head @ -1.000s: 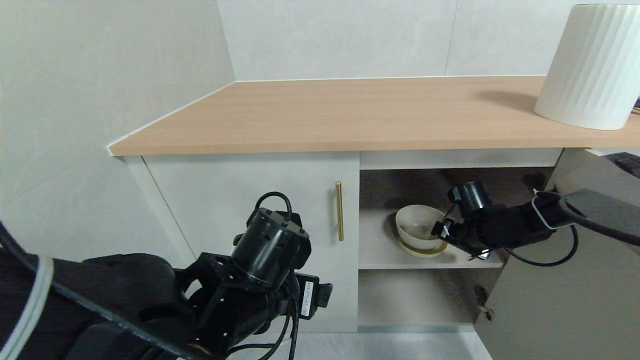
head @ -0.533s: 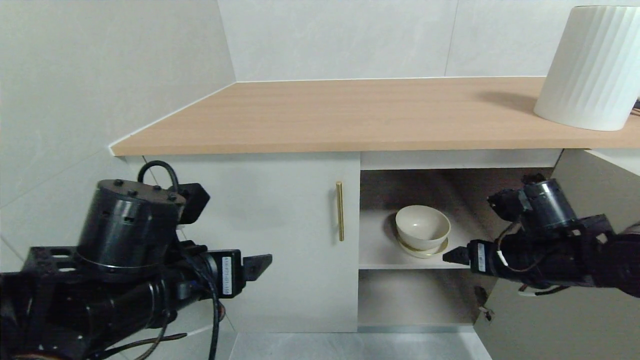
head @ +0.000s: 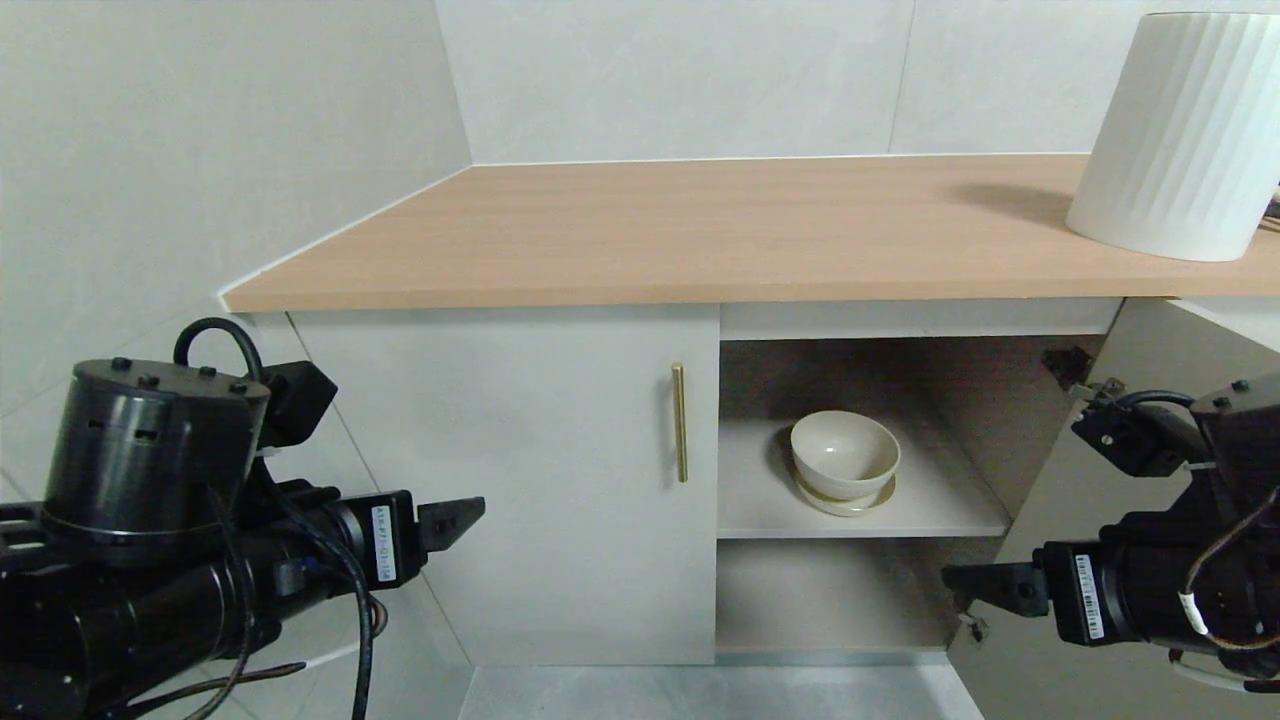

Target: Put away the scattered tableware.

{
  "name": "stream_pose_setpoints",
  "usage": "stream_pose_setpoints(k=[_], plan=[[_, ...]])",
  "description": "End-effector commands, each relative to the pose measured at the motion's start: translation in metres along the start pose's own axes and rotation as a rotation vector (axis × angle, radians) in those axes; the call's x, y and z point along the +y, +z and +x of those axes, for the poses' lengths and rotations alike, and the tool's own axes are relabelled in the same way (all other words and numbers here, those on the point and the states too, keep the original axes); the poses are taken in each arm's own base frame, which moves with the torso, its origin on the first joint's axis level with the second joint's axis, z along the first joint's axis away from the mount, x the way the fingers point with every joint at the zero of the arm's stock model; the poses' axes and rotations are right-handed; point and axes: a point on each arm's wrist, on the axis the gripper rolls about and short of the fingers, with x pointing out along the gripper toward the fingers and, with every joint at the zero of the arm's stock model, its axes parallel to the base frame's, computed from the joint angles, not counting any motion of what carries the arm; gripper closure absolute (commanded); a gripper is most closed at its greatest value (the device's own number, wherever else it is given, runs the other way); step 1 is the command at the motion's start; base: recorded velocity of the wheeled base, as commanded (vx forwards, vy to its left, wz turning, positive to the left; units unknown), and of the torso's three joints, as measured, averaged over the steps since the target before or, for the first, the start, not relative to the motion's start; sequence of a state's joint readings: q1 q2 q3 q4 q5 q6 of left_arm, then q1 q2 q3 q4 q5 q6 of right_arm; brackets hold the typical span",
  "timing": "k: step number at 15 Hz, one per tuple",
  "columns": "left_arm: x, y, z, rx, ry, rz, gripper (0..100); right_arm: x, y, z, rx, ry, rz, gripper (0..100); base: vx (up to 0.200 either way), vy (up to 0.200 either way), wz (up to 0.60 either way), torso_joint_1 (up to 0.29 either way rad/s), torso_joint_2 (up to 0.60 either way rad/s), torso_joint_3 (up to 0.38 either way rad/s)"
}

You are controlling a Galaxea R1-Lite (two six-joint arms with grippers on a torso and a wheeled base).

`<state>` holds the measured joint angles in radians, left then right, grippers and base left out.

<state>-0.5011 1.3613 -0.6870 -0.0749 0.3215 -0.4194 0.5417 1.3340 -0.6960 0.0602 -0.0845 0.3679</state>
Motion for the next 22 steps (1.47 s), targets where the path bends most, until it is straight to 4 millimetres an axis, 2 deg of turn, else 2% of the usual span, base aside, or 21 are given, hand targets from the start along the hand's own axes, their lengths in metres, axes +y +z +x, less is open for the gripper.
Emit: stream_pose_setpoints(k=[1, 6, 16, 22], plan=[[0.000, -0.001, 0.001, 0.004, 0.003, 0.003, 0, 0.000, -0.001, -0.001, -0.001, 0.003, -0.002, 0, 0.000, 0.000, 0.00, 0.000, 0.00, 0.000], [-0.003, -0.007, 0.011, 0.046, 0.017, 0.021, 0, 0.002, -0.002, 0.002, 0.007, -0.008, -0.008, 0, -0.200, 0.000, 0.00, 0.003, 0.00, 0.002], [-0.003, -0.009, 0.012, 0.053, 0.015, 0.027, 0, 0.002, -0.002, 0.004, 0.014, -0.015, -0.009, 0, -0.200, 0.000, 0.00, 0.000, 0.00, 0.002], [-0.003, -0.011, 0.013, 0.063, 0.018, 0.032, 0, 0.001, -0.004, 0.001, 0.009, -0.012, -0.009, 0, 0.000, 0.000, 0.00, 0.000, 0.00, 0.000]])
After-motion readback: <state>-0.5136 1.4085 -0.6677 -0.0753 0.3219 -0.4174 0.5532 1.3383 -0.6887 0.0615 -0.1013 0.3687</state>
